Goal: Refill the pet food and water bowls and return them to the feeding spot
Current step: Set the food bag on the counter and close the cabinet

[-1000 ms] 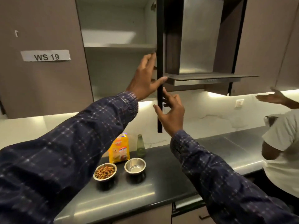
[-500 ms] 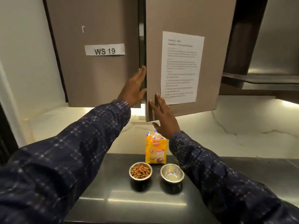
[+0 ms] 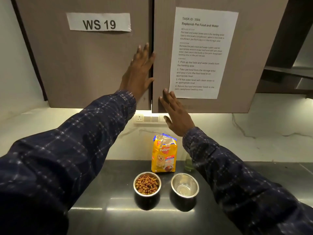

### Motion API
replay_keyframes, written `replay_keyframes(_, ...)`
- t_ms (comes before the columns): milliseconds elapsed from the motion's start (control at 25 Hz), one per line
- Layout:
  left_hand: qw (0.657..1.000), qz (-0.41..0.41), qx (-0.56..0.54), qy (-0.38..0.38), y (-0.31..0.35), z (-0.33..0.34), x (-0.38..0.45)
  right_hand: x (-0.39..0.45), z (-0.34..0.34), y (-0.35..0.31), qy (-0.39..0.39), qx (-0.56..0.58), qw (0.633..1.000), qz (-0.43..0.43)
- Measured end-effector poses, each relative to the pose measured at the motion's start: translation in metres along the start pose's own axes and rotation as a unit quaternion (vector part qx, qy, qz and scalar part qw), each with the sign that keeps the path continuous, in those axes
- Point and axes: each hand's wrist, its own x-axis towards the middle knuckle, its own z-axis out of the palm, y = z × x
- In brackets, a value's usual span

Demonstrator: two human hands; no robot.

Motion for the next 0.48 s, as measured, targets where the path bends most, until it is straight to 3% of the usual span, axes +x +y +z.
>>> replay_keyframes(120,0.998,-0.058,-0.007,0.008,-0.006,0.019,0.002,0.008,0.016,0.011,0.004,-0.006,1.000,0.012)
replay_keyframes(480,0.999,-0.021,0.006,0.033,-0.009,0.032,-0.002,0.009,0.029,0.006,-0.011,-0.070,0.997,0.025)
